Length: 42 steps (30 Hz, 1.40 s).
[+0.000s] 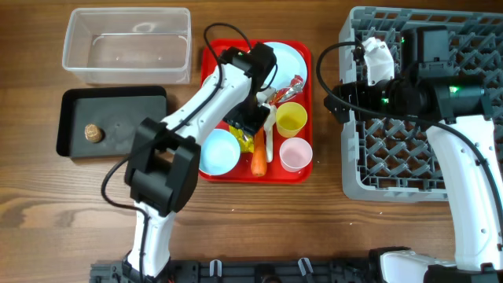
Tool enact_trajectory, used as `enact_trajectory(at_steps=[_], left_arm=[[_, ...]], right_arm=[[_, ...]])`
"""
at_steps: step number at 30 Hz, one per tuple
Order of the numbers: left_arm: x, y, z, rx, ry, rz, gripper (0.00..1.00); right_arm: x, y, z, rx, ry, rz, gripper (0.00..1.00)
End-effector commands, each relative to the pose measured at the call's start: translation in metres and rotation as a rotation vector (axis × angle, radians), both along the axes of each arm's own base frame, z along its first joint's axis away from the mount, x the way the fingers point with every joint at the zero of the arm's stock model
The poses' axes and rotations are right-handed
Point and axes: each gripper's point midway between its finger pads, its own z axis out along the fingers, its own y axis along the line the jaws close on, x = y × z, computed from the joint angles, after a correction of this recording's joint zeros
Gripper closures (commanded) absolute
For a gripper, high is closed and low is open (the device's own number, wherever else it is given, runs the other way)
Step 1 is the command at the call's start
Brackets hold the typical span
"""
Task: Sort waste into correct bins and load items into the dishwasher rack
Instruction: 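Grasp the yellow snack wrapper and tissue with the left gripper, then carry the wrapper left and drop it into the clear plastic bin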
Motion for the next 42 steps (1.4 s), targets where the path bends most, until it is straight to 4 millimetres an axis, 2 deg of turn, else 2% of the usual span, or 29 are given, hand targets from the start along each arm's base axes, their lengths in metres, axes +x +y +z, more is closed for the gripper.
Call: enact_trajectory(at_steps=[1, 12, 17, 18, 19, 26, 28, 33, 38, 39, 42], left_arm=[[-0.002, -0.001, -0.015, 0.005, 0.037, -0.021, 0.57], [-0.016, -0.012, -0.036, 0.004, 0.107, -0.041, 0.60], [-0.022, -0.017, -0.042, 0.015, 0.122, -0.061, 0.76], [-0.022, -0.017, -0.042, 0.014, 0.121, -0.060, 0.83], [-0.021, -0.018, -0.042, 0.014, 0.119, -0.060, 0.95], [-0.017, -0.010, -0.038, 0.013, 0.120, -0.037, 0.96], [-0.017, -0.010, -0.029, 0.011, 0.117, -0.038, 0.96], [-0.009, -0.013, 0.020, -0.022, 0.047, -0.040, 0.96], [0.010, -0.012, 0.077, -0.074, -0.112, -0.032, 0.96], [0.015, -0.010, 0.092, -0.092, -0.158, -0.024, 0.96], [0.032, 0.001, 0.119, -0.107, -0.270, 0.010, 0.96]], right_arm=[[-0.001, 0.000, -0.004, -0.010, 0.013, 0.001, 0.03], [0.000, 0.000, -0.004, -0.010, 0.010, 0.000, 0.03], [0.001, -0.002, -0.005, -0.027, 0.010, -0.008, 0.03], [0.000, -0.002, -0.005, -0.026, 0.010, -0.008, 0.03], [0.000, -0.003, -0.005, -0.026, 0.010, -0.008, 0.03], [0.001, -0.002, -0.005, -0.026, 0.009, -0.008, 0.03], [0.001, -0.002, -0.005, -0.026, 0.008, -0.008, 0.03], [0.001, -0.002, -0.005, -0.026, 0.009, -0.009, 0.03], [0.001, -0.002, -0.005, -0.026, 0.007, -0.009, 0.03], [0.001, -0.002, -0.005, -0.026, 0.006, -0.009, 0.03], [0.002, -0.002, -0.004, -0.025, 0.001, -0.009, 0.03]])
